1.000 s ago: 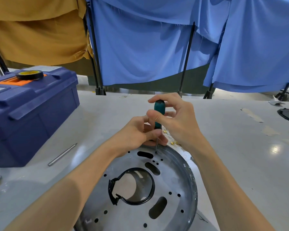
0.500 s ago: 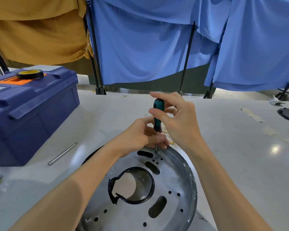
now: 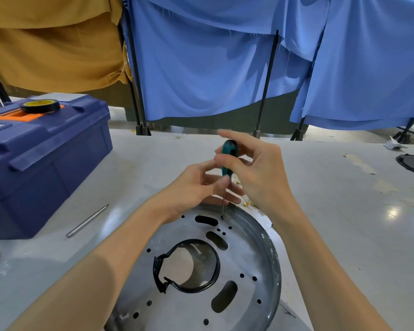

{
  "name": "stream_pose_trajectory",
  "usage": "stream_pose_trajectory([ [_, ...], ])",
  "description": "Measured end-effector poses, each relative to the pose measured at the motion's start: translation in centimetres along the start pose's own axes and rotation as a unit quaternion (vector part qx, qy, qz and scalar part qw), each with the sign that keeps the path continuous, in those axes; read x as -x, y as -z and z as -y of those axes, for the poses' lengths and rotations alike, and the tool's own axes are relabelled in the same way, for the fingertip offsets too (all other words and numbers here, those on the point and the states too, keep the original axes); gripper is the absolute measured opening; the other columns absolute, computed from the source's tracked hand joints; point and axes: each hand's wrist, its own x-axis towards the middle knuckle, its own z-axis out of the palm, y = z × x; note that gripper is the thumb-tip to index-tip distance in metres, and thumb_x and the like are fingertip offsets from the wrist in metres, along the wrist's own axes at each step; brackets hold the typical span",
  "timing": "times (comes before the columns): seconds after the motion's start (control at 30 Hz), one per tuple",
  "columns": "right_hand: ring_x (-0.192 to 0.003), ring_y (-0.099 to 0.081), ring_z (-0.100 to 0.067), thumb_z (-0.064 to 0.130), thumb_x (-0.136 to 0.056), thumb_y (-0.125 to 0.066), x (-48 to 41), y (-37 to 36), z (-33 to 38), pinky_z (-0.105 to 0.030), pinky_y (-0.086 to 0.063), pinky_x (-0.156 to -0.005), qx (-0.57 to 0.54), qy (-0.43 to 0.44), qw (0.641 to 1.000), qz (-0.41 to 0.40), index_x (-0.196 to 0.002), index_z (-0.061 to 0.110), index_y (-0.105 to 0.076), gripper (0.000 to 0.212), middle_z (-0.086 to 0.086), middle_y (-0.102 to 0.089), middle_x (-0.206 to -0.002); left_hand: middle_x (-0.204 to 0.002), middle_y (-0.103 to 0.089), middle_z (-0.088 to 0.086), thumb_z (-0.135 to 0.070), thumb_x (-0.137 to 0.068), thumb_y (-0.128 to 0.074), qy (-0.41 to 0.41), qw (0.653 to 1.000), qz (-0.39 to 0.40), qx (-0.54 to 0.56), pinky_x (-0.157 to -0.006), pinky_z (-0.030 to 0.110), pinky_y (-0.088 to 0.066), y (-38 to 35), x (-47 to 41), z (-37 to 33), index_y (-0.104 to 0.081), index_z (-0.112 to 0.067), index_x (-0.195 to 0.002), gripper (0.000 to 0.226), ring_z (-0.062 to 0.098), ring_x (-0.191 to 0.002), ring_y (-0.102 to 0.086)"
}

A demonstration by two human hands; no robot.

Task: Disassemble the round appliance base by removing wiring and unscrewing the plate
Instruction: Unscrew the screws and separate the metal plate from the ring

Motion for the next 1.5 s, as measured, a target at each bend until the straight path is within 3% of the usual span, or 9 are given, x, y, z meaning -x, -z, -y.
stream_pose_trajectory([
  [0.13, -0.096, -0.068, -0.014, 0.005, -0.091, -0.061, -0.1, 0.19, 0.15, -0.035, -0.056, -0.09, -0.018, 0.003, 0.999, 0.038, -0.111, 0.013, -0.068, 0.022, -0.002, -0.068, -0.107, -0.098, -0.074, 0.013, -0.012, -0.099, -0.049, 0.013, 1.0, -0.015, -0.002, -0.082, 0.036, -0.059, 0.58, -0.1, 0.31, -0.062, -0.007, -0.11, 0.018, 0.03, -0.093, -0.072],
  [0.27, -0.094, -0.058, -0.006, 0.036, -0.078, -0.075, -0.01, -0.06, 0.11, -0.019, -0.05, -0.084, 0.061, 0.013, 0.998, 0.027, -0.107, 0.03, -0.069, 0.03, 0.004, -0.056, -0.105, -0.092, -0.075, 0.016, -0.015, -0.088, -0.067, 0.02, 0.999, -0.035, -0.006, -0.073, 0.029, -0.058, 0.44, 0.02, 0.37, -0.055, 0.003, -0.104, 0.027, 0.032, -0.088, -0.073],
  [0.47, -0.092, -0.068, -0.016, -0.004, -0.087, -0.062, -0.04, -0.08, 0.07, -0.027, -0.055, -0.084, -0.015, -0.001, 1.0, 0.001, -0.114, 0.017, -0.068, 0.034, -0.005, -0.07, -0.103, -0.097, -0.074, 0.012, -0.025, -0.099, -0.048, 0.016, 1.0, -0.008, -0.013, -0.075, 0.028, -0.058, 0.4, 0.1, 0.09, -0.057, -0.017, -0.119, 0.023, 0.028, -0.093, -0.072],
  [0.67, -0.1, -0.058, -0.004, 0.026, -0.072, -0.082, 0.03, 0.02, 0.1, -0.023, -0.051, -0.088, 0.029, 0.004, 0.999, 0.028, -0.105, 0.029, -0.07, 0.035, 0.007, -0.056, -0.111, -0.09, -0.074, 0.015, -0.021, -0.09, -0.062, 0.008, 0.999, -0.038, -0.03, -0.075, 0.032, -0.058, 0.48, 0.2, 0.15, -0.057, -0.005, -0.113, 0.029, 0.03, -0.089, -0.072],
  [0.9, -0.094, -0.066, -0.015, -0.012, -0.084, -0.06, -0.07, 0.31, -0.21, -0.025, -0.055, -0.082, -0.031, -0.004, 0.999, 0.03, -0.113, 0.018, -0.068, 0.042, -0.004, -0.069, -0.101, -0.093, -0.074, 0.016, -0.014, -0.098, -0.051, 0.017, 0.999, -0.018, -0.028, -0.073, 0.027, -0.057, 0.54, 0.2, 0.16, -0.06, -0.006, -0.116, 0.022, 0.026, -0.089, -0.072],
  [1.07, -0.095, -0.06, -0.006, 0.026, -0.076, -0.079, 0.1, 0.0, 0.03, -0.022, -0.052, -0.083, 0.02, 0.005, 0.999, 0.031, -0.102, 0.029, -0.07, 0.027, 0.003, -0.06, -0.106, -0.089, -0.073, 0.018, -0.016, -0.085, -0.069, 0.021, 0.999, -0.035, -0.036, -0.076, 0.033, -0.059, 0.49, 0.22, 0.22, -0.055, 0.003, -0.113, 0.036, 0.03, -0.087, -0.072],
  [1.2, -0.086, -0.061, -0.011, 0.012, -0.082, -0.074, -0.03, 0.07, 0.02, -0.019, -0.053, -0.077, 0.0, -0.008, 1.0, 0.0, -0.115, 0.024, -0.069, 0.036, -0.003, -0.066, -0.097, -0.098, -0.073, 0.013, -0.026, -0.091, -0.058, 0.007, 0.999, 0.01, -0.039, -0.083, 0.033, -0.057, 0.35, 0.16, 0.24, -0.055, -0.018, -0.127, 0.037, 0.03, -0.093, -0.071],
  [1.3, -0.089, -0.064, -0.012, -0.001, -0.087, -0.063, -0.06, 0.28, 0.3, -0.022, -0.055, -0.073, -0.023, 0.0, 0.999, 0.032, -0.11, 0.016, -0.069, 0.029, -0.007, -0.069, -0.099, -0.095, -0.074, 0.011, -0.016, -0.098, -0.05, 0.01, 1.0, -0.002, -0.027, -0.082, 0.033, -0.057, 0.47, -0.11, 0.31, -0.059, -0.01, -0.117, 0.022, 0.029, -0.093, -0.071],
  [1.5, -0.094, -0.058, -0.004, 0.026, -0.08, -0.076, 0.06, 0.12, 0.45, -0.023, -0.051, -0.082, 0.042, 0.019, 0.998, 0.04, -0.105, 0.031, -0.069, 0.026, 0.004, -0.058, -0.103, -0.093, -0.073, 0.02, -0.009, -0.086, -0.068, 0.002, 0.999, -0.049, -0.017, -0.076, 0.031, -0.058, 0.38, 0.08, 0.38, -0.057, 0.009, -0.104, 0.028, 0.032, -0.087, -0.072],
])
